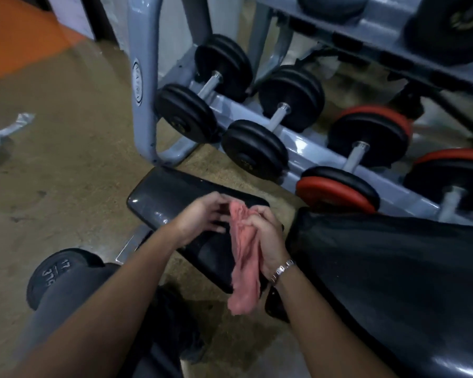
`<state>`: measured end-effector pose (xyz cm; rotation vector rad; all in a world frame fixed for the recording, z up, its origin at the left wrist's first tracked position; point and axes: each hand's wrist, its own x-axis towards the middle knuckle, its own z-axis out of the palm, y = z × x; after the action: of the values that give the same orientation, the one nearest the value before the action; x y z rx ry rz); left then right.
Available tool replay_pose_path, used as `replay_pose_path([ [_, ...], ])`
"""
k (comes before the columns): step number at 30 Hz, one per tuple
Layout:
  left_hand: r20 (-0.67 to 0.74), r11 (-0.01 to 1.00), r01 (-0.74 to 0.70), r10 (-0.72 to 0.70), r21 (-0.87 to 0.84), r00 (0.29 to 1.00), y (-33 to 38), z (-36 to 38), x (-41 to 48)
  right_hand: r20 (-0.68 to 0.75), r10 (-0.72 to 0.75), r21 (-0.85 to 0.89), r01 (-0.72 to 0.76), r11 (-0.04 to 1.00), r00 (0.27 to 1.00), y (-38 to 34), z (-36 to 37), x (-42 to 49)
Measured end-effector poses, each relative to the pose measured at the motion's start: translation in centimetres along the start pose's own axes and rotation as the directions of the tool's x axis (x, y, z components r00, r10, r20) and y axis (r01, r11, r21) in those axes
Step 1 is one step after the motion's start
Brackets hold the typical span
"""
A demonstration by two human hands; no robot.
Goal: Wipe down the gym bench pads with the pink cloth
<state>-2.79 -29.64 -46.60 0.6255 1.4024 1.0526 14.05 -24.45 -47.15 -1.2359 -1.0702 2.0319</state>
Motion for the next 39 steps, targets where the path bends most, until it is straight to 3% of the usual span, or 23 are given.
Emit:
replay_pose_path([
  [3,0.044,0.995,0.027,-0.023,-0.095,0.999,0.3,2.8,-1.0,-0.017,0.012,0.22,-0.008,0.975,1.0,-1.2,-1.7,-0.7],
  [6,0.042,0.998,-0.023,0.021,0.053,0.999,0.9,5.0,-1.7,0.036,0.082,0.357,-0.09,0.93,0.996,-3.3,-3.0,-2.5],
  [9,-0.044,0.985,-0.089,0.096,0.148,0.994,2.4,6.4,-2.0,0.103,0.085,0.379,-0.118,0.918,0.991,-5.1,-4.1,-4.2],
  [13,-0.102,0.905,-0.286,0.331,0.315,0.938,7.0,8.4,-3.4,0.102,-0.021,0.269,-0.007,0.963,0.995,-9.2,-5.1,-7.3],
  [16,-0.017,0.767,-0.443,0.508,0.464,0.861,11.3,9.9,-4.6,0.12,-0.186,0.125,0.171,0.977,0.975,-12.3,-6.2,-9.5],
  [20,0.118,0.57,-0.513,0.588,0.642,0.8,16.1,12.1,-5.9,0.113,-0.349,-0.11,0.361,0.926,0.93,-15.4,-6.8,-11.2],
  [25,0.257,0.469,-0.462,0.437,0.752,0.862,22.6,14.1,-8.4,-0.096,-0.528,-0.379,0.46,0.803,0.844,-19.2,-8.8,-12.0],
  [29,0.267,0.312,-0.307,0.166,0.899,0.949,26.3,14.9,-11.1,0.005,-0.515,-0.523,0.441,0.729,0.857,-22.4,-10.9,-13.2],
  [31,0.22,0.379,-0.267,0.165,0.886,0.962,26.7,15.4,-11.7,0.055,-0.507,-0.535,0.454,0.713,0.86,-23.3,-11.6,-14.2],
  [33,0.159,0.651,-0.274,0.23,0.709,0.96,25.9,14.8,-11.4,0.073,-0.486,-0.443,0.465,0.766,0.871,-23.9,-12.0,-14.9],
  [35,0.132,0.918,-0.249,0.218,0.309,0.967,23.9,13.9,-10.5,0.08,-0.404,-0.215,0.411,0.886,0.911,-24.1,-12.5,-15.4],
  [37,0.182,0.985,-0.161,0.17,-0.063,0.969,20.8,13.6,-9.7,0.064,-0.322,0.009,0.322,0.947,0.945,-23.9,-12.5,-15.4],
  [39,0.268,0.979,-0.118,0.16,-0.167,0.95,17.8,14.4,-9.2,0.054,-0.296,0.135,0.287,0.949,0.954,-23.5,-12.6,-15.3],
])
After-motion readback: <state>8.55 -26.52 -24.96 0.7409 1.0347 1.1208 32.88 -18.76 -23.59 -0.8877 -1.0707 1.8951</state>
